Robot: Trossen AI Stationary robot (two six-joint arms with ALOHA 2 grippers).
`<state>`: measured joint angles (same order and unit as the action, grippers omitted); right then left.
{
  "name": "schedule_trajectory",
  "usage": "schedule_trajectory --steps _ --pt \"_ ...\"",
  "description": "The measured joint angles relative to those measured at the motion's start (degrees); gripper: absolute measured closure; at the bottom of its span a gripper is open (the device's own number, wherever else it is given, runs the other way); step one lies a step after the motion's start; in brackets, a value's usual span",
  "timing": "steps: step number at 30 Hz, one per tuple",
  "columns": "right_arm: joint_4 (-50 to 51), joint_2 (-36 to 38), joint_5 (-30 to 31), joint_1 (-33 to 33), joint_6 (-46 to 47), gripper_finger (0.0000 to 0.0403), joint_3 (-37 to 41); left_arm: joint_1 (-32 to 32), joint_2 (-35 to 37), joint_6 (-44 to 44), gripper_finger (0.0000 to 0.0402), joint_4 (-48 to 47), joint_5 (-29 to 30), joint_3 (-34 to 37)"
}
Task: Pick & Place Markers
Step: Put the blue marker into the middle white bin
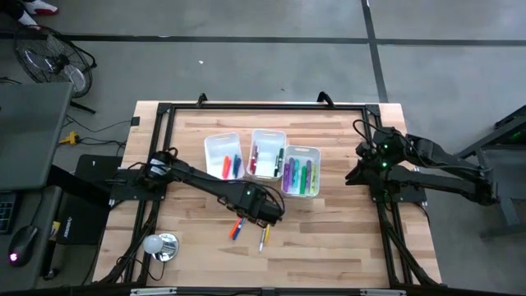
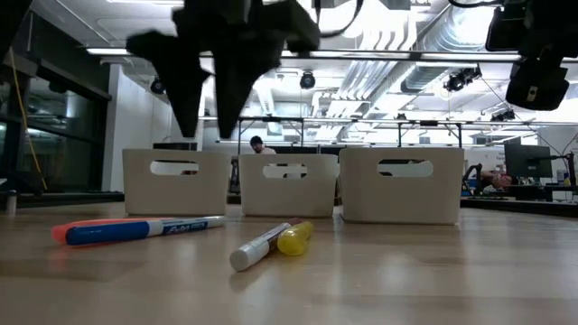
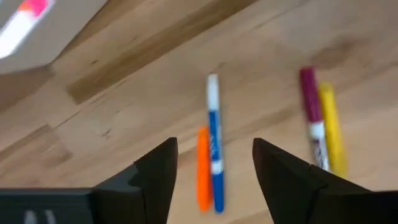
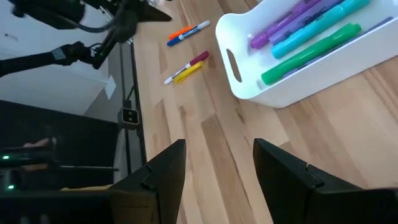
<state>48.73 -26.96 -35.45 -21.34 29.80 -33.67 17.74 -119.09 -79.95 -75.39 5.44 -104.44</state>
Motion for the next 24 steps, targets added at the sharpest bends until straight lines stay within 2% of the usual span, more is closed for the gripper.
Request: schedule_trajectory --steps 8,13,16,24 --pt "-0.03 0.07 -4.02 0.02 -0.13 0.0226 0.00 -2.03 -0.04 2.68 0.0190 6.78 -0.67 7.01" --pt "-0.04 0.07 -4.09 0.01 -0.69 0.0226 0.00 -3.94 -0.04 5.93 0.0190 8.91 -3.92 10.09" --pt "-0.04 0.07 -3.91 0.00 -1.42 0.0226 0.00 -4.53 -0.07 7.73 0.0190 10.40 -6.20 10.93" --pt "-0.04 0.07 -3.54 0.00 -1.75 0.0226 0.00 -4.53 -0.07 9.35 0.0190 13.49 -6.68 11.78"
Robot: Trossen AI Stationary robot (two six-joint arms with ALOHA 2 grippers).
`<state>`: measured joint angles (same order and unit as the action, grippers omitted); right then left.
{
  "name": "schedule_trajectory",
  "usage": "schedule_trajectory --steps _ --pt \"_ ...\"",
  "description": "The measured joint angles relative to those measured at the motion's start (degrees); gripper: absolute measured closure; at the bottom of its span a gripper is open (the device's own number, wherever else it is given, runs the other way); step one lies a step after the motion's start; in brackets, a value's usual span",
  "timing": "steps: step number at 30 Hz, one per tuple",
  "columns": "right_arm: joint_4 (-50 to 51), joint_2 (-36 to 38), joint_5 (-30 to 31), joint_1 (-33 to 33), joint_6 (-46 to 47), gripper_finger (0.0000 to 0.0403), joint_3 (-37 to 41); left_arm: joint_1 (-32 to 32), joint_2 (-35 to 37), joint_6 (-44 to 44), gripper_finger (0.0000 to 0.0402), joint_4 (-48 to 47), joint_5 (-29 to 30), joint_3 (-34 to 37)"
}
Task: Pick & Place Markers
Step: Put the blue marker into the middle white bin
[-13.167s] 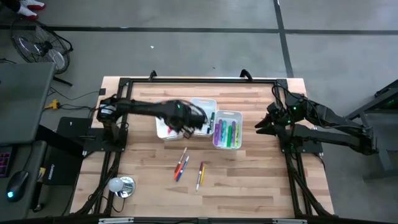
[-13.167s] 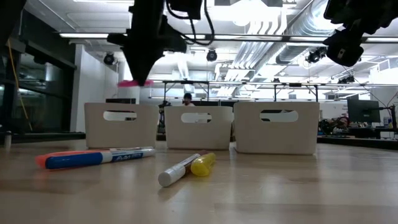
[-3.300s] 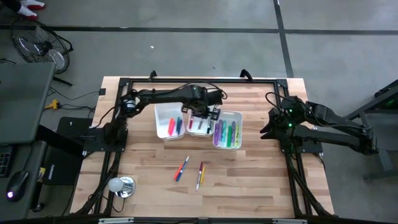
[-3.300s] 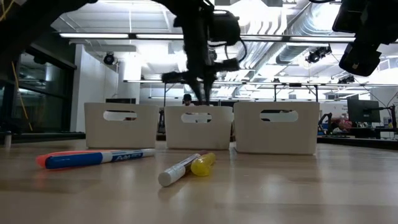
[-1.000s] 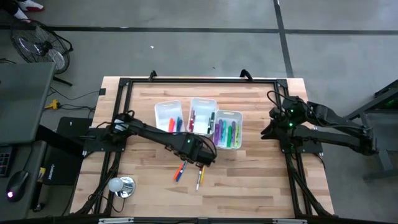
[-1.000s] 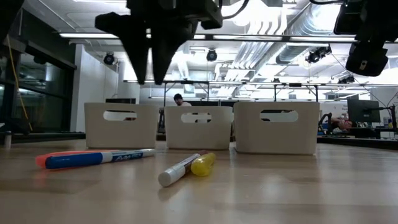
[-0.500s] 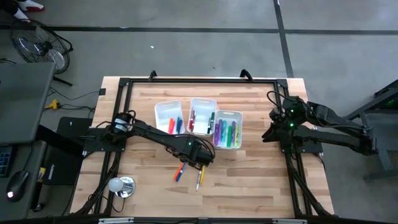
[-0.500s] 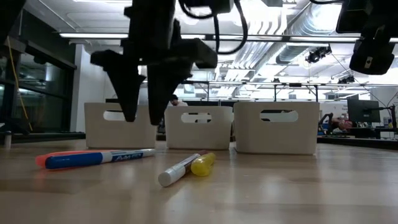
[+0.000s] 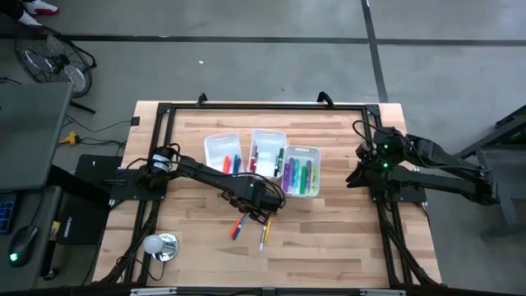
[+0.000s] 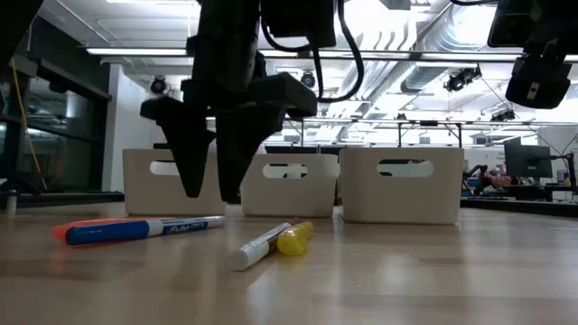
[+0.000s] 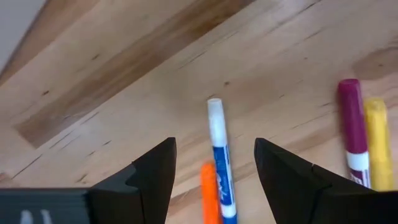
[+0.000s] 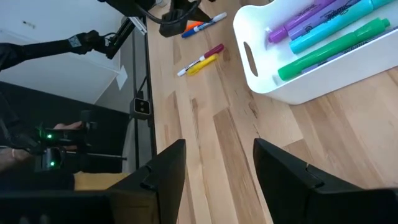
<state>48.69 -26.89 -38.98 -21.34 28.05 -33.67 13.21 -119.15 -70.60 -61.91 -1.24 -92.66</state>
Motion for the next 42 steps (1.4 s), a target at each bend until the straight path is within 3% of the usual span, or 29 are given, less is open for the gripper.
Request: schedule_trajectory --steps 9,23,29,42 --pt "-0.02 0.00 1.67 0.00 -0.52 0.0226 0.00 1.97 0.41 -1.39 0.0190 7.83 -2.93 8.22" --pt "0.00 0.00 2.86 0.00 1.82 0.0226 0.00 2.90 0.20 2.87 0.0192 9.89 -4.09 8.30" --pt "0.00 0.00 2.84 0.00 1.86 0.0226 0.00 2.86 0.13 3.75 0.0224 10.67 -5.31 8.30" --pt "0.05 0.00 1.61 0.00 -3.73 0.0226 0.00 2.96 0.08 -6.01 0.0275 15.67 -7.92 8.26"
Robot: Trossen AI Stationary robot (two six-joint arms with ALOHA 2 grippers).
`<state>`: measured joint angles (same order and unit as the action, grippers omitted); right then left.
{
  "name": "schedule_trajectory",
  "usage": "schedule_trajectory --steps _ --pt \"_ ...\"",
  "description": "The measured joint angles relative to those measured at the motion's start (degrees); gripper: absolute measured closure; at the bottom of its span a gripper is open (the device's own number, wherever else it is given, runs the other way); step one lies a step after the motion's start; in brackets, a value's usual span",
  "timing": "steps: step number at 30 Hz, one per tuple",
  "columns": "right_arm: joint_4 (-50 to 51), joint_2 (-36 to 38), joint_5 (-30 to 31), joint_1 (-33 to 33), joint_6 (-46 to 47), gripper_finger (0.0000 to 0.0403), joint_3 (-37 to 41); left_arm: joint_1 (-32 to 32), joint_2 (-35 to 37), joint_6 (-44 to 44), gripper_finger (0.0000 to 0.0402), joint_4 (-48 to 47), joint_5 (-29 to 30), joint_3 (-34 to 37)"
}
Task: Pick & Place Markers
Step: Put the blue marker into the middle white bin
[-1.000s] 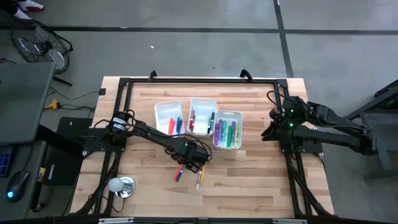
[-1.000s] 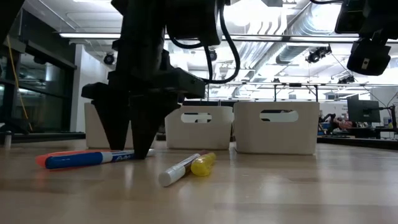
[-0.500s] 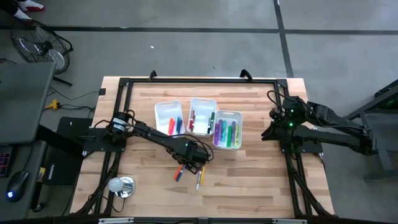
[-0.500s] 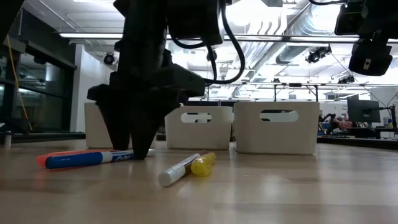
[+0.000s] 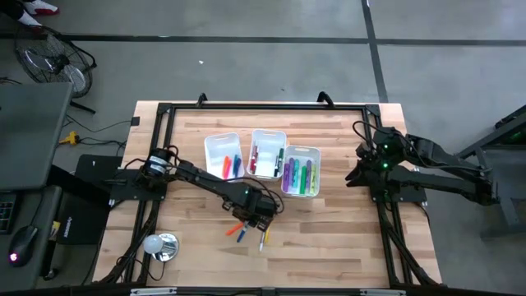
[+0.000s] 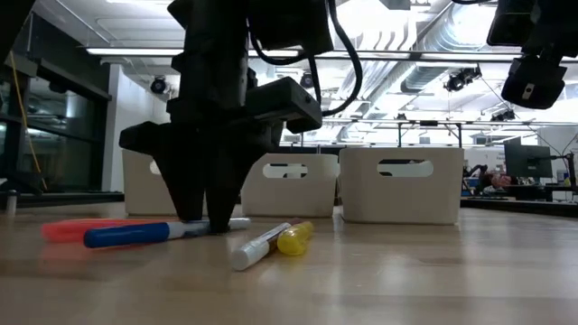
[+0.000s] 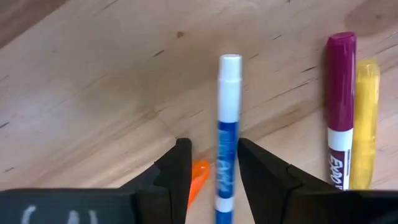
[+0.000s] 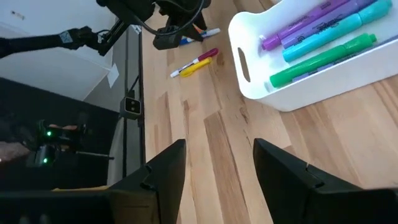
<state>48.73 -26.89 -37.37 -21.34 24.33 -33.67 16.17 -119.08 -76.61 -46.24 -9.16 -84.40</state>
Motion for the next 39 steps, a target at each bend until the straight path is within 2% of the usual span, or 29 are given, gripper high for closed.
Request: schedule_trajectory --steps 9,18,28,32,39 --pt "3.33 0.00 -0.57 0.00 -4.79 0.0226 -0.01 0.10 0.01 1.33 0.0280 -0.04 2.00 0.00" --pt "5.49 -0.02 -0.56 0.00 -3.91 0.0226 0.00 -0.01 -1.78 4.63 0.0280 0.09 -0.42 -0.09" --pt "5.48 -0.02 0.58 0.00 -3.79 0.0226 0.00 -0.01 -2.50 5.78 0.0282 -0.33 0.37 -0.11" --pt "5.48 -0.02 1.61 0.00 -3.80 0.0226 0.00 -0.01 -2.50 5.67 0.0306 -0.29 0.48 -0.03" --pt "5.46 -0.02 4.33 0.00 -3.81 0.0226 -0.01 -0.01 -2.53 5.67 0.0374 1.09 0.47 0.00"
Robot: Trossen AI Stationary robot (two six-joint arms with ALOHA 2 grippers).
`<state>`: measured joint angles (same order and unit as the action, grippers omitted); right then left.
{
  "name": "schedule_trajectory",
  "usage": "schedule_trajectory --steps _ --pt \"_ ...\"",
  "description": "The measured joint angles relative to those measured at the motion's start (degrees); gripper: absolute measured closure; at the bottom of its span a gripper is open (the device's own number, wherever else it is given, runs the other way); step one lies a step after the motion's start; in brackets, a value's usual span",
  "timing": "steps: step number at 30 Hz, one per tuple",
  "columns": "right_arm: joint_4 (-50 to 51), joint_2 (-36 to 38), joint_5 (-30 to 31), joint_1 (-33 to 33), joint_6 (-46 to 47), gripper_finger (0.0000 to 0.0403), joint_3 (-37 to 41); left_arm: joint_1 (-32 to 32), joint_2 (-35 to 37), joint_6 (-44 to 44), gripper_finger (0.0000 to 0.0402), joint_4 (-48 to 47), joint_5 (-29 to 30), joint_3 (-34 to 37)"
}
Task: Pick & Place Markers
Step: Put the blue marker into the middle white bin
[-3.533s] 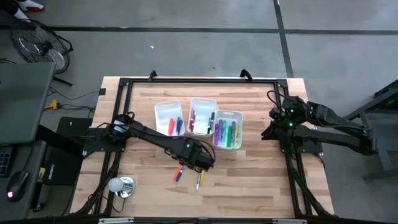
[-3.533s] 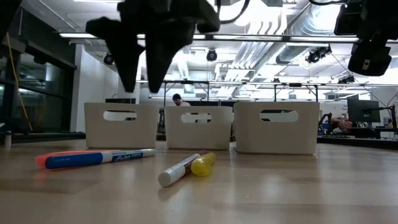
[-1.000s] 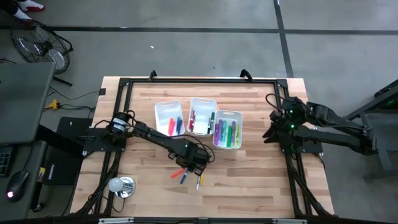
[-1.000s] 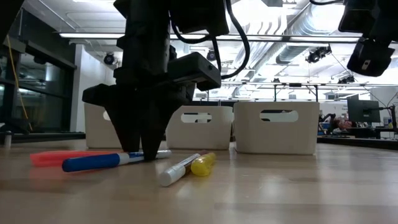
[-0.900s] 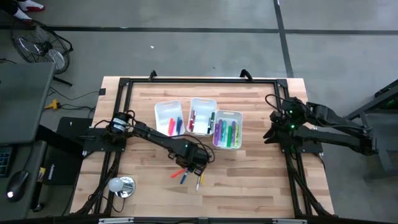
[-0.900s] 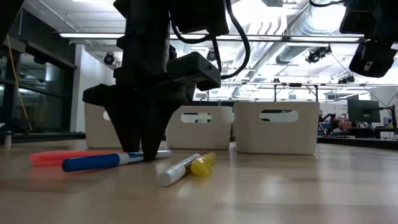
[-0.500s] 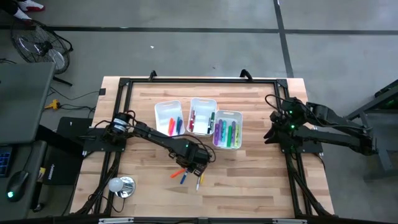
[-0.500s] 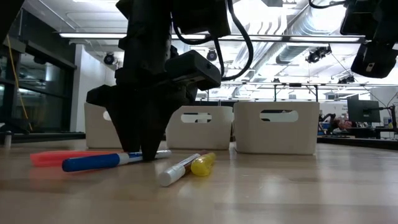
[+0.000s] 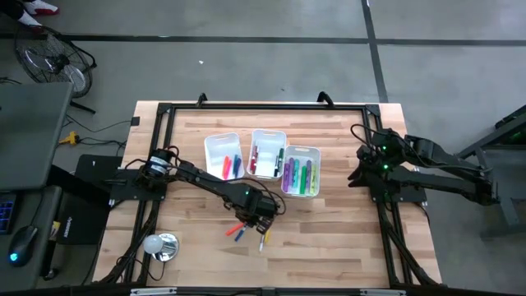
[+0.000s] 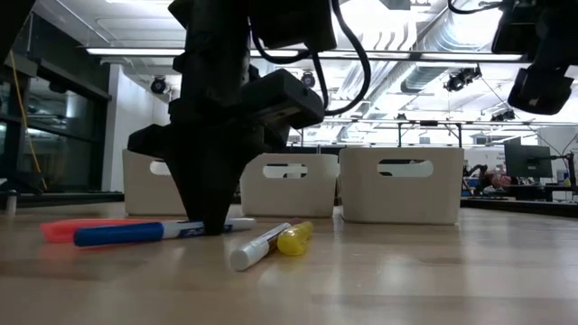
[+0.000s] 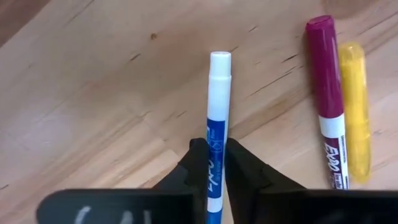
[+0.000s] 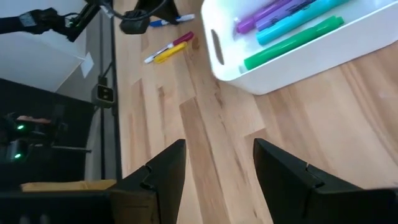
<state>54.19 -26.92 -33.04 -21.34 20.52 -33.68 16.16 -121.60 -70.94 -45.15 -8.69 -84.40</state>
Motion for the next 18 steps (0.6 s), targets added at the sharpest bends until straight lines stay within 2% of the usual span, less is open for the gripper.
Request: schedule_trajectory --steps 9,15,18 --pt "-0.46 0.00 0.99 0.00 -0.01 0.0226 0.00 -0.42 -0.08 0.02 0.0382 0.96 1.17 -0.76" --pt "-0.46 0.00 0.99 0.00 -0.01 0.0226 0.00 -1.60 -1.06 5.89 0.0382 -8.13 4.03 -8.67" --pt "-0.46 0.00 0.98 0.00 -0.03 0.0226 0.00 -3.51 -0.94 7.40 0.0382 -8.56 7.16 -12.16"
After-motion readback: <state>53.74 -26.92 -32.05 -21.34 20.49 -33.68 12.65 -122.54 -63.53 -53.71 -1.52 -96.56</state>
